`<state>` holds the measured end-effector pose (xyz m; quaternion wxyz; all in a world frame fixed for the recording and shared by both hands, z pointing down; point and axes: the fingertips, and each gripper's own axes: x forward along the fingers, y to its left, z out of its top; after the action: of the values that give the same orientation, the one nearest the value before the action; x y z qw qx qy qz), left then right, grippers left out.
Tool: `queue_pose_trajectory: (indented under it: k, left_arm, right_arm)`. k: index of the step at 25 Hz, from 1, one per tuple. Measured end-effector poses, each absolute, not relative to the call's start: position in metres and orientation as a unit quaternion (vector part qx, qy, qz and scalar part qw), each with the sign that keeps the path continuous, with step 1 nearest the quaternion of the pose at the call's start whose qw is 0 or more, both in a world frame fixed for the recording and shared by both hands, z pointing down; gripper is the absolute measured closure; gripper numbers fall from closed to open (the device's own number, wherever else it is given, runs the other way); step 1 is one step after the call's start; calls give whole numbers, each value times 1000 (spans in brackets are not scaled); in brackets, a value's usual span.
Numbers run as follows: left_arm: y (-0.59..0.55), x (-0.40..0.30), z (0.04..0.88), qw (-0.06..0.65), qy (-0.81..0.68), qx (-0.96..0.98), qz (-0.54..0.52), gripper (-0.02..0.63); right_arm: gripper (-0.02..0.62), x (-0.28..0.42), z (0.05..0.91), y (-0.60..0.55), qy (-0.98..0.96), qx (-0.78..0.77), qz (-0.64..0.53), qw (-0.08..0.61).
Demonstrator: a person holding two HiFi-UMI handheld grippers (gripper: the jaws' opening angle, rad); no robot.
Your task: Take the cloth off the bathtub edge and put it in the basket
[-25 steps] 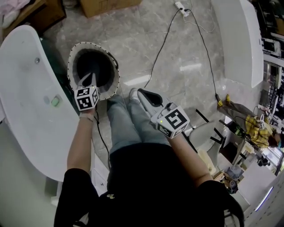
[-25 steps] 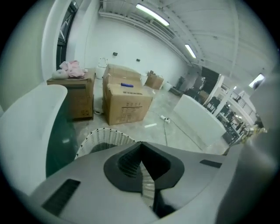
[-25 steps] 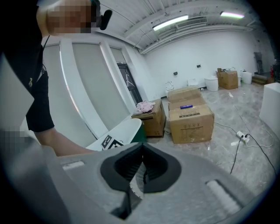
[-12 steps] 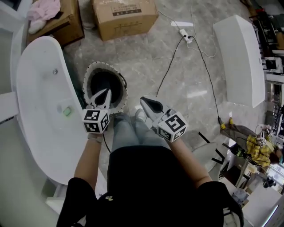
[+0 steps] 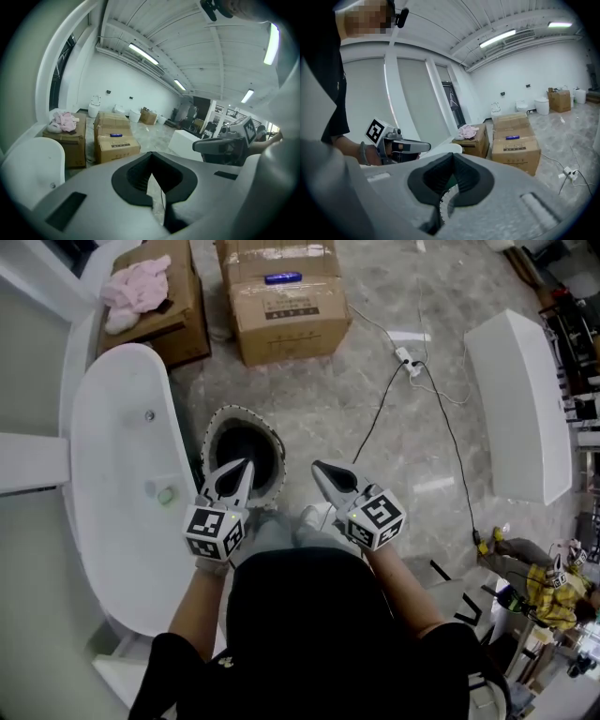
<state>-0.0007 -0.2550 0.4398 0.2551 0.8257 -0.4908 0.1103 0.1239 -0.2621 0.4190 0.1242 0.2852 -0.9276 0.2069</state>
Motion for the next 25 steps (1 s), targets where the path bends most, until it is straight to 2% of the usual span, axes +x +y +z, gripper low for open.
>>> queue_pose_trajectory:
  k: [10, 25]
  left_arm:
    - [-244, 9, 363, 214, -515, 824, 96, 594]
    - [-215, 14, 326, 179, -557, 809, 56, 594]
  right_arm:
    - [600, 133, 361, -271, -945, 255, 185, 85]
    - [600, 146, 320, -250, -960, 227, 148, 62]
